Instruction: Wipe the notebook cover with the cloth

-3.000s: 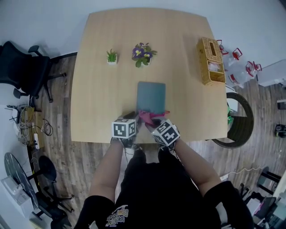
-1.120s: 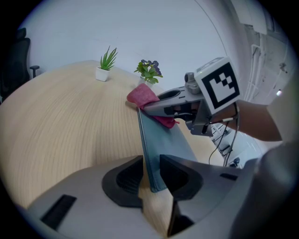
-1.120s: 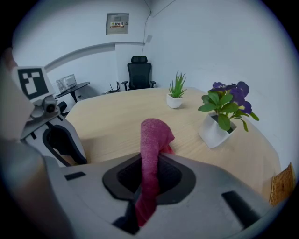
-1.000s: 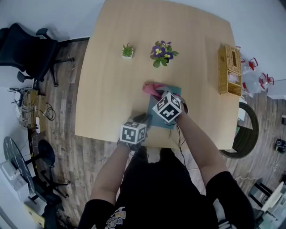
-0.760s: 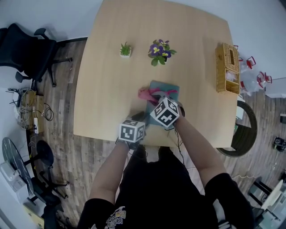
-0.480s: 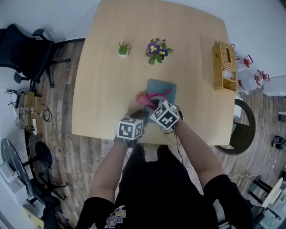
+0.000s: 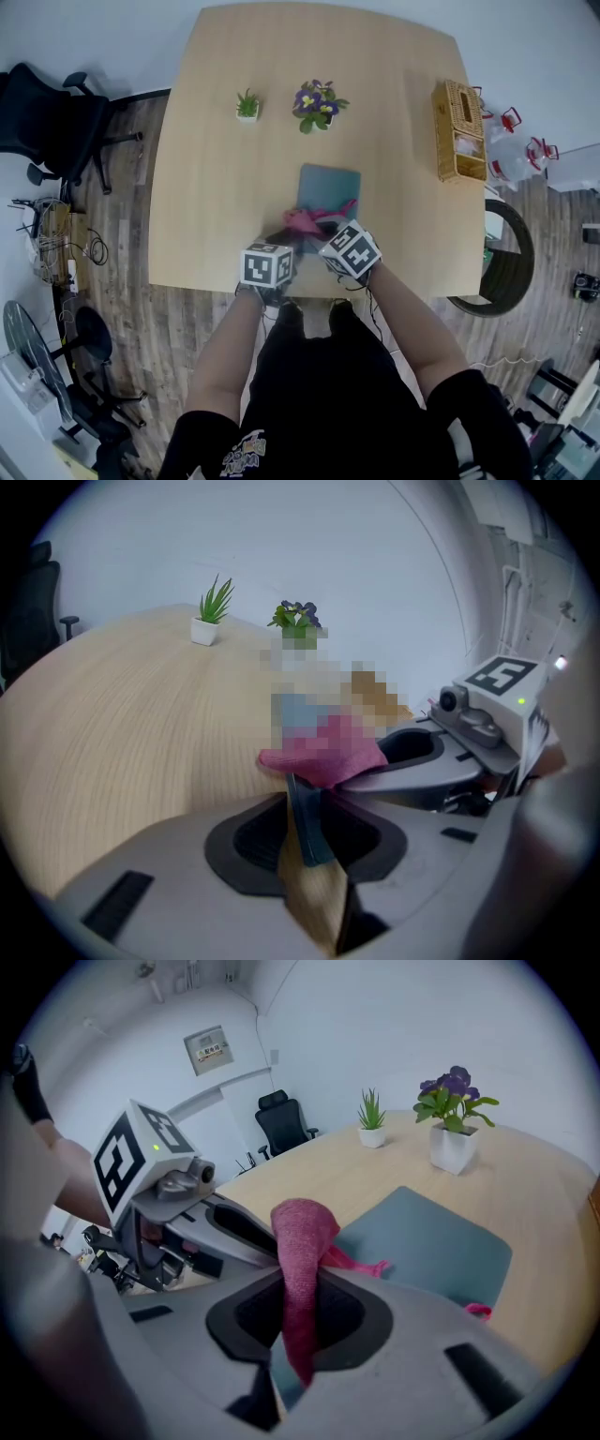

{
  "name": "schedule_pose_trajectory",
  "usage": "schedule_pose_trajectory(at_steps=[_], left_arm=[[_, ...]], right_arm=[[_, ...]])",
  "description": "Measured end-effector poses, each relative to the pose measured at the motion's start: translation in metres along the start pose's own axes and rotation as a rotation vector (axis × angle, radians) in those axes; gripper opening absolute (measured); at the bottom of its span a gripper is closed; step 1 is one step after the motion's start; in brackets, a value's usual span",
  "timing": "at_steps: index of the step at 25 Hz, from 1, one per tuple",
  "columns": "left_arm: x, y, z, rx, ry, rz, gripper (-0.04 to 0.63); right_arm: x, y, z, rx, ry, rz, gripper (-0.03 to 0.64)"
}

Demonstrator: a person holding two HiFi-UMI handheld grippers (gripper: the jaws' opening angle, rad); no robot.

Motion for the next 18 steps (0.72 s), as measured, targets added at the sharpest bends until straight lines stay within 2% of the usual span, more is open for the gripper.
schedule_pose_trajectory(at_steps=[13, 18], left_arm=[[0.001, -0.001, -0.001, 0.010, 0.018, 0.019, 0.107], [0.003, -0.001, -0.001, 0.030, 0.037, 0.032, 0.107]], right_arm=[[-0.022, -0.008, -0.024, 0.062, 0.097, 0.009, 0.061], [-0.030, -0.013, -0.035, 0.084, 0.161, 0.061, 0.061]])
Point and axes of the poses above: the fingertips, and each gripper's own axes: y forward along the fingers, x to its right, z out of its top, the point moved 7 cm from there along -y, backward along the fingers, and after that the axes turned 12 degrees about z, right-handed, at the moved point
